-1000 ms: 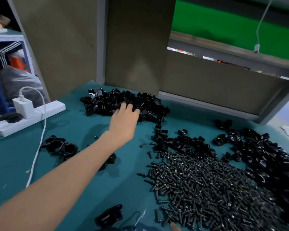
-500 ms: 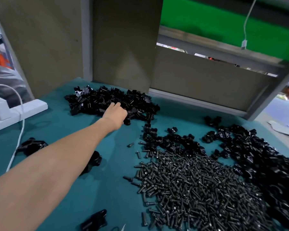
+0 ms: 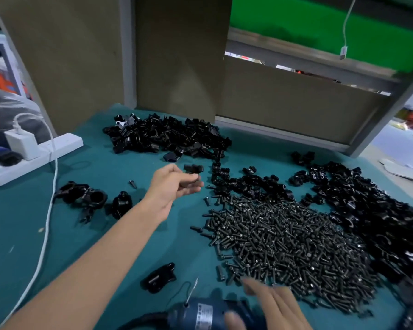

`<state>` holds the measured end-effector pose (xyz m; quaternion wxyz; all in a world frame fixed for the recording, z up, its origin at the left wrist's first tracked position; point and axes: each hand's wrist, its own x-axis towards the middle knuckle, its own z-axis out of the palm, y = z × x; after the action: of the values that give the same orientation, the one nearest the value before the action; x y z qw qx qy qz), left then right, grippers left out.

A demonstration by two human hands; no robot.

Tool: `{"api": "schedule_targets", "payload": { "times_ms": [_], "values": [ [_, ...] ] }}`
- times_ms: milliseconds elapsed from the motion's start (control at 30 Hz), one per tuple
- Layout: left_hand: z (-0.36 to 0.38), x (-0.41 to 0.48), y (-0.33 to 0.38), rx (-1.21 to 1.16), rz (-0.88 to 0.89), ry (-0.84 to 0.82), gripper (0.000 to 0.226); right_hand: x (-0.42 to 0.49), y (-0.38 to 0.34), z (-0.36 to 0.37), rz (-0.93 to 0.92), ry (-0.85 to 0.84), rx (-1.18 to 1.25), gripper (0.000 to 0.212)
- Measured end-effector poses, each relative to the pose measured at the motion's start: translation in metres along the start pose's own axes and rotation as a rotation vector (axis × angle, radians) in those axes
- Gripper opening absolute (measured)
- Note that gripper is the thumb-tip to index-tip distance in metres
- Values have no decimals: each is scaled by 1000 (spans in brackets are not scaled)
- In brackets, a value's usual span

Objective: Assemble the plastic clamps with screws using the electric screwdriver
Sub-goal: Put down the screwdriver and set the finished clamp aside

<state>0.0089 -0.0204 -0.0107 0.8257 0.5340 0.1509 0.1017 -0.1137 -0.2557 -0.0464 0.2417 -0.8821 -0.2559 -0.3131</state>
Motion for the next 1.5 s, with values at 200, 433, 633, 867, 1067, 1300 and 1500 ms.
{"api": "schedule_targets", "payload": {
  "times_ms": [200, 433, 633, 867, 1067, 1300, 1500],
  "values": [
    [-17, -31, -25, -158, -48, -7, 29, 41, 16, -8, 331, -197, 196, 49],
    [-10, -30, -35, -113, -80, -86, 30, 109, 78, 20, 528, -196, 289, 21],
    [-12, -24, -45, -175, -146, -90, 28, 153, 166, 49, 792, -122, 169, 22],
    [-6, -25, -45, -148, -117, -222, 23, 185, 207, 74, 760, -345, -46, 45],
    [-10, -24, -43, -146, -111, -249, 24, 186, 204, 78, 535, -309, -270, 22],
    [-8, -28, -48, -106, -131, -265, 22, 186, 188, 67, 382, -305, -412, 27],
    [-10, -29, -46, -126, -125, -275, 22, 196, 155, 50, 292, -242, -321, 29]
  ]
}}
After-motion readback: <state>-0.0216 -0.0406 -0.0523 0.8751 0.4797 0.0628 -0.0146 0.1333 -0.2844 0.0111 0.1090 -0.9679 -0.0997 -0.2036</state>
